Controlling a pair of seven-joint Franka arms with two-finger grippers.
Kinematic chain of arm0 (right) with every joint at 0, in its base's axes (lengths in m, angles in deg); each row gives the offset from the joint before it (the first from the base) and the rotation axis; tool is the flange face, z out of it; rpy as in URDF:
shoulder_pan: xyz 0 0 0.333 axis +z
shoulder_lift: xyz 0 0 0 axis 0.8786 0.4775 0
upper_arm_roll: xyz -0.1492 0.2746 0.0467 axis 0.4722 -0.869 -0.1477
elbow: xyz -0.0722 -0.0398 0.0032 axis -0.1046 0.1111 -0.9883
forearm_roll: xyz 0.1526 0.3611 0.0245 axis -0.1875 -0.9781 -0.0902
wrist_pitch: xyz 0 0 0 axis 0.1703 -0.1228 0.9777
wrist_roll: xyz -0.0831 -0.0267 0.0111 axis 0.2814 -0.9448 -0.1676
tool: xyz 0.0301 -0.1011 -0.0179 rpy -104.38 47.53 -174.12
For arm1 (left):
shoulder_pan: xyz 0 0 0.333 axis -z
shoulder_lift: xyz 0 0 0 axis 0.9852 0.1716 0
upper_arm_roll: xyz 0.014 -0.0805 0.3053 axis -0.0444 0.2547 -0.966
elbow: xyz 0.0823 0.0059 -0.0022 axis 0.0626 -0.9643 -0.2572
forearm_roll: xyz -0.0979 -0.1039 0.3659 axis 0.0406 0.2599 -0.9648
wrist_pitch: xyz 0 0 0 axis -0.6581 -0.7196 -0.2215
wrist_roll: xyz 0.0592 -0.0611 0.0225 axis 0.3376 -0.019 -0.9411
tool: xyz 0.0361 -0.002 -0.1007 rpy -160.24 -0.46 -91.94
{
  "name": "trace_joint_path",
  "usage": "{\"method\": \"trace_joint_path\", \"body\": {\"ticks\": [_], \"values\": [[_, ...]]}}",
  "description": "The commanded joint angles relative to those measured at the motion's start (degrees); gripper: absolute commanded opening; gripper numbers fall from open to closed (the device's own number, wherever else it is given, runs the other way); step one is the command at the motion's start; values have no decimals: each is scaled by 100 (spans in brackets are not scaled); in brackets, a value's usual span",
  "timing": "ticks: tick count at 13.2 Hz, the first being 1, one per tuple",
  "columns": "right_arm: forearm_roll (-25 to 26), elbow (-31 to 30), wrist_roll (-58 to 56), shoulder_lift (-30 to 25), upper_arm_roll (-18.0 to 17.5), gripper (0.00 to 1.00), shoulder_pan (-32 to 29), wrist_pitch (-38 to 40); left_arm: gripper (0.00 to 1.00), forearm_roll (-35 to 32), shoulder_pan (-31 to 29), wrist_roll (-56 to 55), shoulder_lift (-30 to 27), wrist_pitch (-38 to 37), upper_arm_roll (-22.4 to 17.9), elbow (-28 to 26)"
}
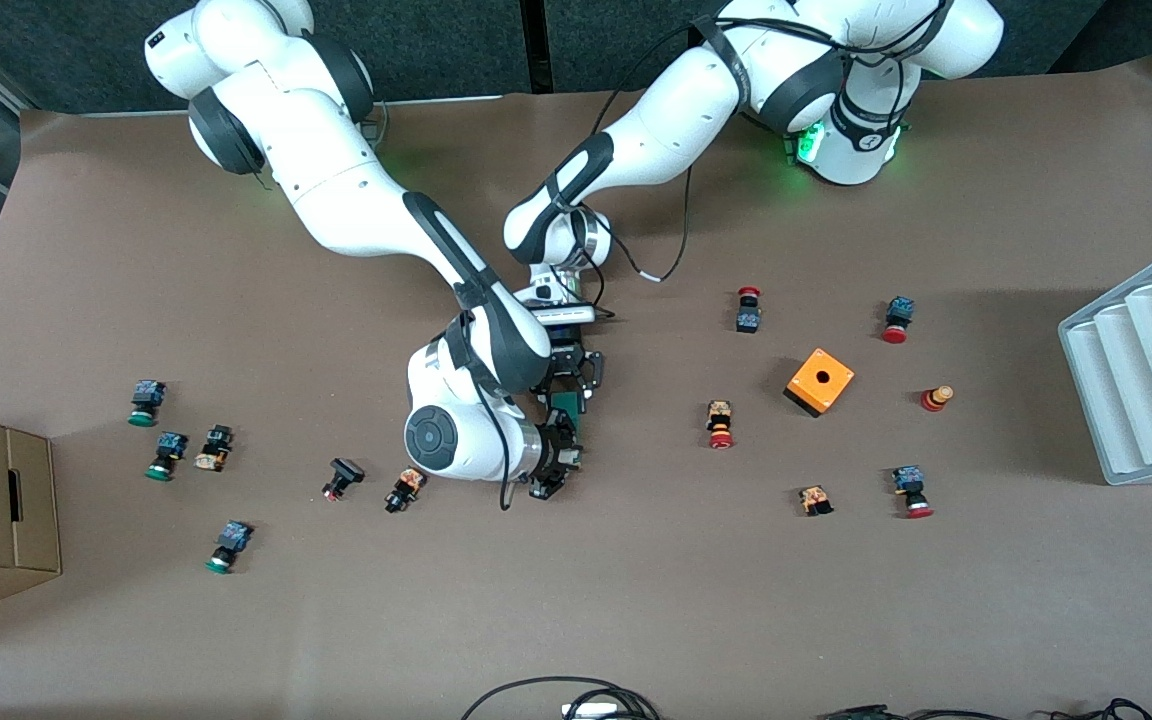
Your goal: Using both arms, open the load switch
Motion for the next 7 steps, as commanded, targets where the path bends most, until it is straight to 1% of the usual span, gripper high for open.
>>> {"method": "trace_joint_path", "body": {"ticks": [1, 3, 5, 7], "values": [[151, -427, -87, -349, -97, 30, -18, 62, 54, 35, -63, 86, 403, 420, 24, 255], [160, -497, -122, -429, -132, 30, -27, 62, 54, 35, -72, 77, 402, 420, 24, 255], [169, -550, -210, -499, -132, 30, -27, 71, 51, 61, -81, 68, 402, 429, 24, 264], [177, -585, -219, -525, -132, 30, -27, 71, 51, 70, -81, 60, 394, 429, 24, 264]]}}
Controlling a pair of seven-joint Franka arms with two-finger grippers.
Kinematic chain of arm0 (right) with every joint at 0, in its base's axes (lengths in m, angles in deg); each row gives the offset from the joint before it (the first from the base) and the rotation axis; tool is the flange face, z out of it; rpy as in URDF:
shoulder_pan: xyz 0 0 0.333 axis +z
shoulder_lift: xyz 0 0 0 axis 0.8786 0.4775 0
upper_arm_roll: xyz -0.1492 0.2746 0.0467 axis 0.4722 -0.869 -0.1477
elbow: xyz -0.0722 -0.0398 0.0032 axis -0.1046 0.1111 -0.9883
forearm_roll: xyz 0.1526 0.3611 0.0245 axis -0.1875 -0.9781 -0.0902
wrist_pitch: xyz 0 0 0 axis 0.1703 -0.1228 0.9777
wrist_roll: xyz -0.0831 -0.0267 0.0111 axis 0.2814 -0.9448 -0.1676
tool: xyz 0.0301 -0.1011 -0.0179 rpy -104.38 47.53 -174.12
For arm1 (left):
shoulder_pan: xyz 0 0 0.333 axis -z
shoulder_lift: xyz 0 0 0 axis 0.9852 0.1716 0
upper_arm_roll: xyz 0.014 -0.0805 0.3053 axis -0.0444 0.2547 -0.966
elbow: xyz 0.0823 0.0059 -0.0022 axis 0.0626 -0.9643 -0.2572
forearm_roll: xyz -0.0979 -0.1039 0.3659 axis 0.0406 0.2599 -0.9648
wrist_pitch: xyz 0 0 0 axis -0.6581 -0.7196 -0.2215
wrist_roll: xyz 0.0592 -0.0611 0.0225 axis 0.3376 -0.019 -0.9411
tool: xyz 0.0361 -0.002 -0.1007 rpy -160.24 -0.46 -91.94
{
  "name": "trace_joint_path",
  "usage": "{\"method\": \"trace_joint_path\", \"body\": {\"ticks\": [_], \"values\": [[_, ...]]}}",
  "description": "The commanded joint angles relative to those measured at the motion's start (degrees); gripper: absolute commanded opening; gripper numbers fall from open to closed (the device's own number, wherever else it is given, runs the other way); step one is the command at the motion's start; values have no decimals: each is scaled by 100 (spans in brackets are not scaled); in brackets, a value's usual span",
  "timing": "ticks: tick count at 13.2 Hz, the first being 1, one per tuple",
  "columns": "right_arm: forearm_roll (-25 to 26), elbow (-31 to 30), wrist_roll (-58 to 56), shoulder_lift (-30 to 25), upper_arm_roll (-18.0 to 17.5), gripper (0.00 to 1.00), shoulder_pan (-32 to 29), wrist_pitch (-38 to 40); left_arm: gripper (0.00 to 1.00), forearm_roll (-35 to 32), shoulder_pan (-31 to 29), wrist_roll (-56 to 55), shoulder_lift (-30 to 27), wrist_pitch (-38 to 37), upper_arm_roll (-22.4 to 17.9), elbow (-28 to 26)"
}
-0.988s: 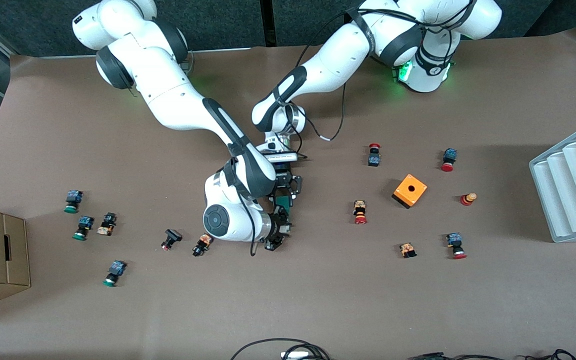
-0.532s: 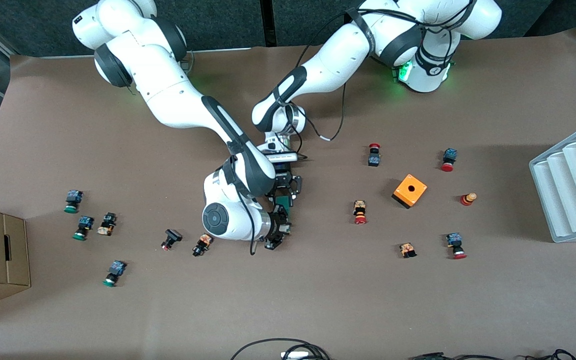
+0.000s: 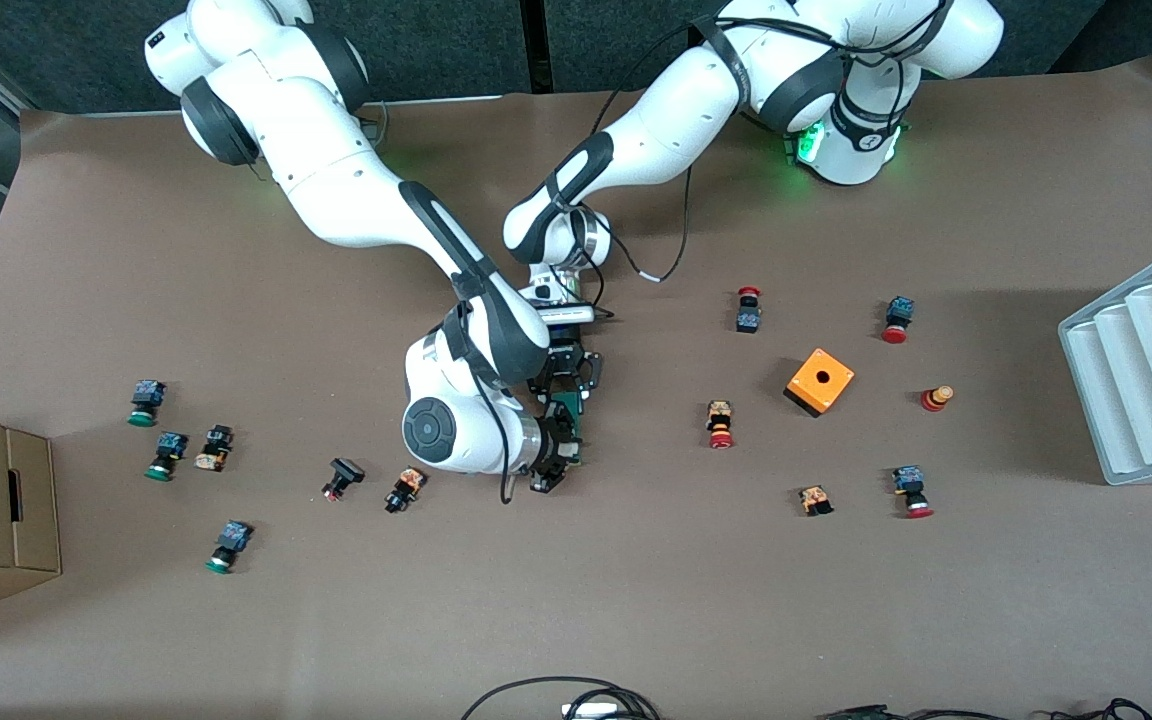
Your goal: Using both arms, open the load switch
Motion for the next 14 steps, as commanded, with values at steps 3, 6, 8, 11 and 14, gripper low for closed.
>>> {"method": "trace_joint_path", "body": {"ticks": [3, 6, 8, 11, 14], "values": [[216, -314, -52, -292, -65, 30, -28, 78, 51, 49, -84, -36, 392, 412, 23, 252], [225, -630, -254, -476, -73, 30, -37, 78, 51, 58, -84, -36, 384, 412, 23, 252], [225, -753, -289, -564, -74, 30, -37, 69, 51, 58, -84, -36, 384, 412, 23, 252], [251, -754, -298, -564, -74, 30, -19, 69, 51, 49, -84, -36, 392, 412, 23, 252], [479, -893, -290, -643, -240, 29, -28, 25, 51, 49, -84, -36, 384, 412, 23, 252]]}}
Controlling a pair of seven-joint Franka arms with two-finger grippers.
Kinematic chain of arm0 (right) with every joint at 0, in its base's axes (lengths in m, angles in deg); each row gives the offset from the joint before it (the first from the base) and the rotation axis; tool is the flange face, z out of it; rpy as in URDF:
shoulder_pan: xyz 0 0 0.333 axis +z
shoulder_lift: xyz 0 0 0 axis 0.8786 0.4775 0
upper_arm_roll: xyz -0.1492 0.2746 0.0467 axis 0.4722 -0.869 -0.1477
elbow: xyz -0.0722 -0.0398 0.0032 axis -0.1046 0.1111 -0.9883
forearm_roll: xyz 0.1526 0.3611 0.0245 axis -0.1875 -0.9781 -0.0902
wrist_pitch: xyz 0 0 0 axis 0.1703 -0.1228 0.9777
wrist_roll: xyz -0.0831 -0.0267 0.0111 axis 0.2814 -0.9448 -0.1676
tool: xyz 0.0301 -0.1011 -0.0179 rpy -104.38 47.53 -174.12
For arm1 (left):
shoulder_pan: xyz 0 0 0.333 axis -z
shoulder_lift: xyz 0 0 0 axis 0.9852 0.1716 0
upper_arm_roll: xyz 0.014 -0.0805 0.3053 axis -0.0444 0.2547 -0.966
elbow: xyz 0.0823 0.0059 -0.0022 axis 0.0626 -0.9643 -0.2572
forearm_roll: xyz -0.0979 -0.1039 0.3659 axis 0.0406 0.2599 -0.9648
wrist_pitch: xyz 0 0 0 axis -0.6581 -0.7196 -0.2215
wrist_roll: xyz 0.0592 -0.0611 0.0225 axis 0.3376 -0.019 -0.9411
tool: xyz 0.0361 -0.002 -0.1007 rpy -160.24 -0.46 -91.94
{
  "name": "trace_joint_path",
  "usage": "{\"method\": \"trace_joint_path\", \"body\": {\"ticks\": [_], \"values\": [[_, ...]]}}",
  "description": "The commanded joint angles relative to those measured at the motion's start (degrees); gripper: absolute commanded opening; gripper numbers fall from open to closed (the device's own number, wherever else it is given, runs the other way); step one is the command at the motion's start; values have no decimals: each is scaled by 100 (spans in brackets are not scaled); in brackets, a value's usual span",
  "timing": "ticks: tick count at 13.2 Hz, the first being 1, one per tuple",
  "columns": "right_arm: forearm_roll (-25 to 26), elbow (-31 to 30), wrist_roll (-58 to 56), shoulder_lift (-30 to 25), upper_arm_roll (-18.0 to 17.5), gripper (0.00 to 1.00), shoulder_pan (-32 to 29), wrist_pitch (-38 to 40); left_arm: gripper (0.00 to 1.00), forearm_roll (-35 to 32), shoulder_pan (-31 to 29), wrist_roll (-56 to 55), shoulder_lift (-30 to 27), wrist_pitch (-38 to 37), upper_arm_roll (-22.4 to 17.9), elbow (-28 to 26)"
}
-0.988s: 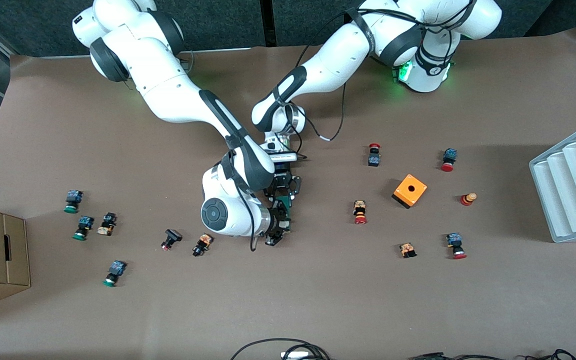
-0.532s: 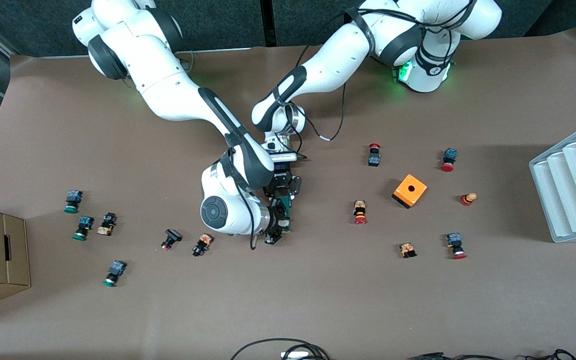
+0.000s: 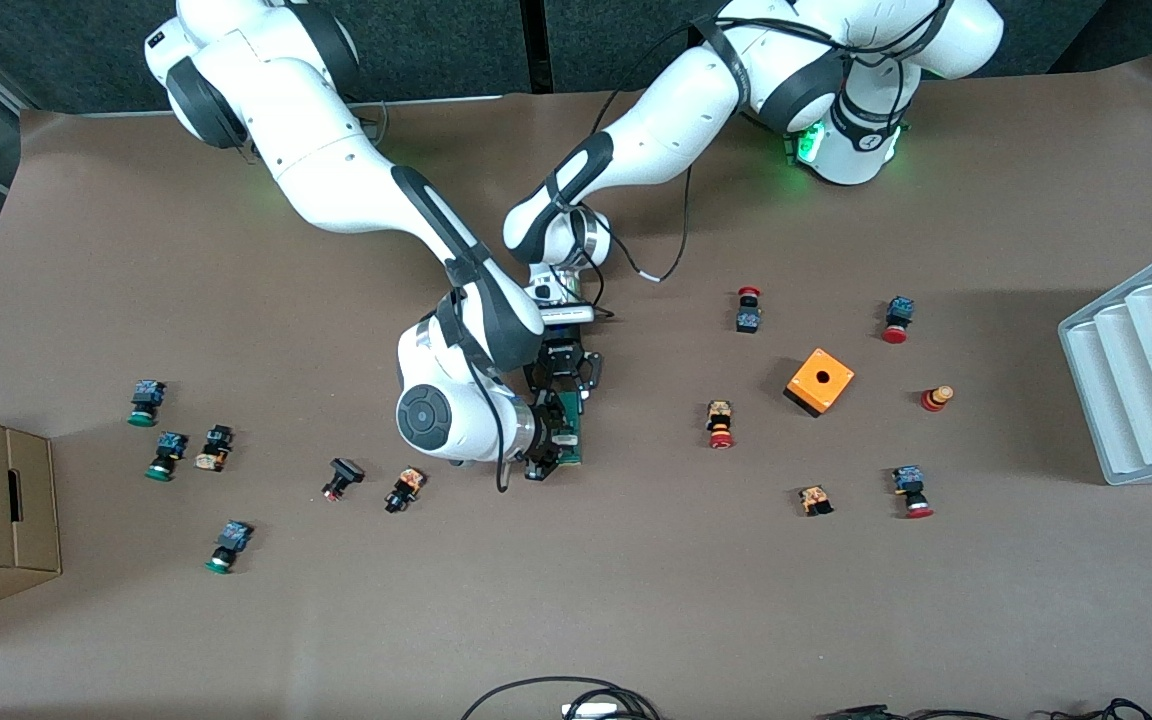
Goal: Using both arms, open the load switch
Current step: 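Push the white lever down with the right gripper to close it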
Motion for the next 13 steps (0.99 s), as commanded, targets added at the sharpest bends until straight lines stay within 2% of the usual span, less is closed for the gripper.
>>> {"method": "trace_joint_path", "body": {"ticks": [1, 11, 13], "values": [[204, -445, 1, -323, -158, 29, -23, 14, 51, 49, -86, -32, 383, 415, 23, 253], [221, -560, 9, -481, -167, 28, -14, 23, 51, 40, -86, -15, 383, 424, 23, 261], [230, -665, -17, -542, -176, 25, -14, 23, 51, 40, -86, -14, 383, 424, 23, 262]]}}
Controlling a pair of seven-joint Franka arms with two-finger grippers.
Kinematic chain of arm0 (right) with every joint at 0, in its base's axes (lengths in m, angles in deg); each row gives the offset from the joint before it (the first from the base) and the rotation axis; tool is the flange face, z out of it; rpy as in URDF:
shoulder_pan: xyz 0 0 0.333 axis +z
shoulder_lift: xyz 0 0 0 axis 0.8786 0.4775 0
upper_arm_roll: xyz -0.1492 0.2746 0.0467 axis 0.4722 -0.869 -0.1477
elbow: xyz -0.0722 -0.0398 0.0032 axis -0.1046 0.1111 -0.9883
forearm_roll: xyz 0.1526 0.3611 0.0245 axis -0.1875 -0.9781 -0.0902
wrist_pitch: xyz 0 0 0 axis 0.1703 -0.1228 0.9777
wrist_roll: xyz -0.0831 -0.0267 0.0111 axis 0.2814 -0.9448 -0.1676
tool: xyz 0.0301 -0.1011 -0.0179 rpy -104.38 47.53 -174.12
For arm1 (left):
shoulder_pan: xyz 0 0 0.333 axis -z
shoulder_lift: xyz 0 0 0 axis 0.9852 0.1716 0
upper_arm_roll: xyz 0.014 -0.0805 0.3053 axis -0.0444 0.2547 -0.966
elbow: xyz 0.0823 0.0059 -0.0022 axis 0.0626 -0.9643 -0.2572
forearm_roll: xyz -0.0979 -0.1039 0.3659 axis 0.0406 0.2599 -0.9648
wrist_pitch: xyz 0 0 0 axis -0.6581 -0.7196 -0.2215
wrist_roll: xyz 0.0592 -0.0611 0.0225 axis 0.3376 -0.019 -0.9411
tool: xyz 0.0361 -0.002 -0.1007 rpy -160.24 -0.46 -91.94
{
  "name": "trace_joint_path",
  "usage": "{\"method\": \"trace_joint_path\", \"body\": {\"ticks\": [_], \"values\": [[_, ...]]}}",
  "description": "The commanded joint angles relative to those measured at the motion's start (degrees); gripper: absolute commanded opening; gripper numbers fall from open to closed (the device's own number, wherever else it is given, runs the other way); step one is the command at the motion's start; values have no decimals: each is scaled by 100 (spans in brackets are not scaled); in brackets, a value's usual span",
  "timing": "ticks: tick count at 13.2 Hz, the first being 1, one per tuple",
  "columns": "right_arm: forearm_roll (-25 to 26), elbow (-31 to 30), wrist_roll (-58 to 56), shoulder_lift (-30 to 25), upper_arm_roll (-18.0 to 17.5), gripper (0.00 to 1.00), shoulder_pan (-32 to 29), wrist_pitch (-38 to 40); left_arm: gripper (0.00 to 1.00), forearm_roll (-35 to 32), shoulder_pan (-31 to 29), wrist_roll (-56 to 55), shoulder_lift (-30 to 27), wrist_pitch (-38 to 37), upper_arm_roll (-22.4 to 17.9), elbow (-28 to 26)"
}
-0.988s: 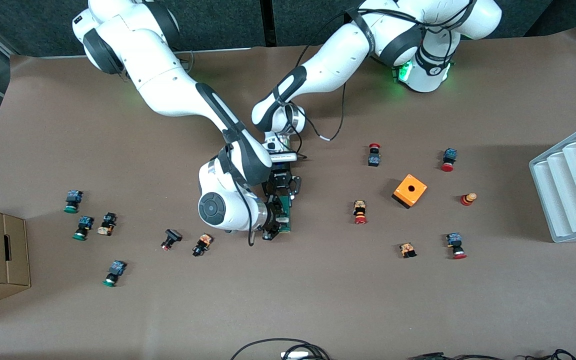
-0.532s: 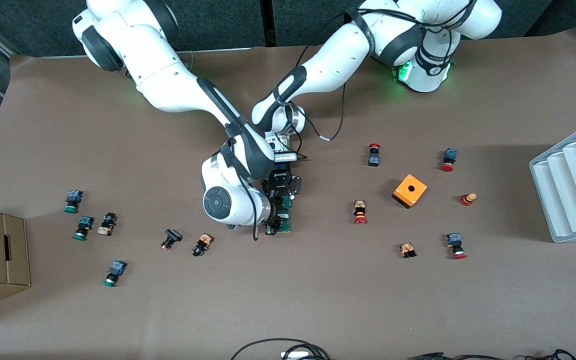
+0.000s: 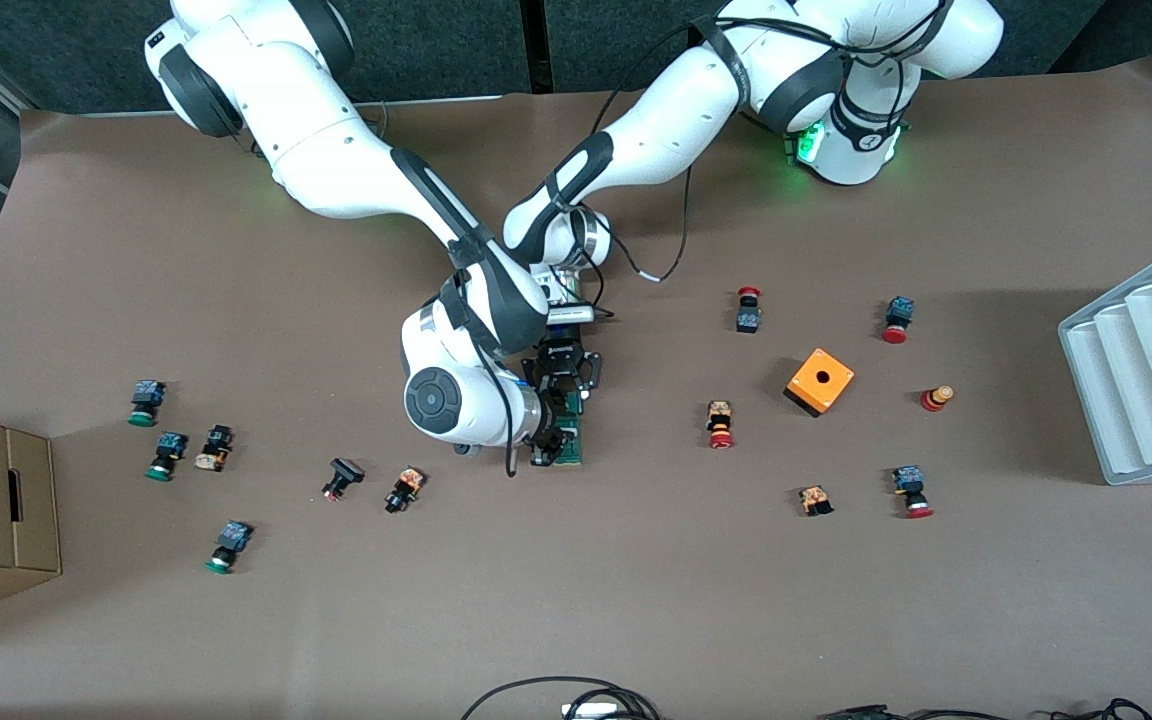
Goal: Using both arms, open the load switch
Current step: 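Push the white lever down with the right gripper to close it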
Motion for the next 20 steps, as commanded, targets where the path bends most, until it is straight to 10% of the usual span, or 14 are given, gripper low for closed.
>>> {"method": "trace_joint_path", "body": {"ticks": [1, 20], "values": [[132, -426, -16, -297, -57, 20, -18, 2, 51, 40, -87, -13, 383, 425, 23, 262], [467, -760, -7, -298, -145, 19, 131, -367, 51, 40, -87, -13, 383, 425, 23, 262]]}}
